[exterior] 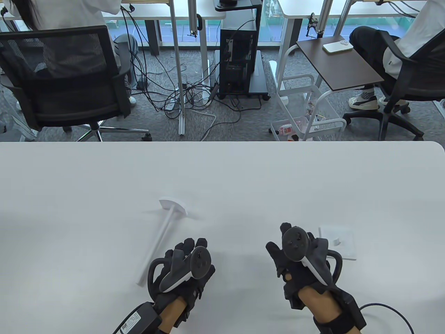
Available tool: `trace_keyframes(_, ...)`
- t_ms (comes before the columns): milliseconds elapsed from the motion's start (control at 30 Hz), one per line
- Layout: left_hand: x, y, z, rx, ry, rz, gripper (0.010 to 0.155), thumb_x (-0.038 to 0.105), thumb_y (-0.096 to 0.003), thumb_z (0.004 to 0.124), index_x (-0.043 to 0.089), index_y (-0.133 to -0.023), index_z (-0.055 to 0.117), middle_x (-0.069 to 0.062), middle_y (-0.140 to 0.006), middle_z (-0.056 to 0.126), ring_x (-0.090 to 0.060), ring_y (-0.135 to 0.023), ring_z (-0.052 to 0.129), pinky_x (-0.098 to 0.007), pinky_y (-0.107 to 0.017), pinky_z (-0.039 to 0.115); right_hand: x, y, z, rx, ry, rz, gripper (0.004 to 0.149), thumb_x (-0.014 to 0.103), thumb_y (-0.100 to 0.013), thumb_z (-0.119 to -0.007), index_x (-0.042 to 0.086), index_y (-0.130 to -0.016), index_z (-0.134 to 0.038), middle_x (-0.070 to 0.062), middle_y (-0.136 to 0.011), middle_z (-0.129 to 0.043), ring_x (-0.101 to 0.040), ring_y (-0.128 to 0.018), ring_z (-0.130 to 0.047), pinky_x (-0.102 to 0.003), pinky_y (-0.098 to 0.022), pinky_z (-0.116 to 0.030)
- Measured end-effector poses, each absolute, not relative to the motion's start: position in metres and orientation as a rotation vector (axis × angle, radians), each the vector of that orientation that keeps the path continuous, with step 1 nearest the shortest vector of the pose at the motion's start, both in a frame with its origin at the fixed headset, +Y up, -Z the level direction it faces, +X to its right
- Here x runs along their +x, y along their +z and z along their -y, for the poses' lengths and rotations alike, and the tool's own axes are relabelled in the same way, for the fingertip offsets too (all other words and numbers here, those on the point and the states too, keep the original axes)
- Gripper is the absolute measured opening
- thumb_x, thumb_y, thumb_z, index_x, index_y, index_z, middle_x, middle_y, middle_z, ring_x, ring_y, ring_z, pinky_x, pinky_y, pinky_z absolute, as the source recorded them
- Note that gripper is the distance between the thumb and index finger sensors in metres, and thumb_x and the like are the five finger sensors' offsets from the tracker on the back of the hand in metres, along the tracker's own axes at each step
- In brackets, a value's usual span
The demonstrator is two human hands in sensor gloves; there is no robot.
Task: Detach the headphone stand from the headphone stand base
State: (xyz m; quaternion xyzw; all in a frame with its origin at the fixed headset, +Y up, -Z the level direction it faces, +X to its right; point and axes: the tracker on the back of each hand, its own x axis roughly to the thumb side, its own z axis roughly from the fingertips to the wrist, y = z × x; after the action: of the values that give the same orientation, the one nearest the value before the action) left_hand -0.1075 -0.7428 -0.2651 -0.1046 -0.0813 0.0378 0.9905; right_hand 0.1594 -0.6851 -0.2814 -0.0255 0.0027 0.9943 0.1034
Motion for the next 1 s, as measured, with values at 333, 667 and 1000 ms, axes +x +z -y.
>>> trace_keyframes(333,-0.109,-0.272,0.750,-0.222,0.046,0.141,0.084,0.066,-0.0376,0.069,0.027,-0.107,0.041,-0.014,-0.112,0.045,-0.046,-0.104,0.058,-0.063,-0.070,0.056,0.152,-0.306,0.726,-0.013,2.949,-0.223,0.091,0.061,-0.031,-0.087,0.036,-0.098,-0.031,0.004,-0.112,-0.025,-0.023,-0.110,-0.021,-0.059,-0.078,-0.025)
trace_keyframes(667,-0.110,-0.284,0.762,-0.307,0.023,0.123,0.099,0.075,-0.0351,0.065,0.029,-0.106,0.014,-0.013,-0.114,0.013,-0.048,-0.109,0.025,-0.067,-0.073,0.039,0.158,-0.315,0.745,-0.029,2.987,-0.393,0.105,0.068,-0.027,-0.086,0.043,-0.094,-0.010,0.010,-0.108,0.008,-0.019,-0.107,0.010,-0.061,-0.077,-0.006)
trace_keyframes(1000,-0.106,-0.283,0.759,-0.320,0.016,0.143,0.104,0.079,-0.0349,0.062,0.031,-0.102,-0.002,-0.011,-0.110,-0.005,-0.046,-0.108,0.008,-0.070,-0.073,0.027,0.165,-0.318,0.754,-0.054,2.973,-0.476,0.108,0.072,-0.026,-0.085,0.049,-0.087,0.001,0.013,-0.100,0.021,-0.017,-0.102,0.020,-0.061,-0.075,0.001)
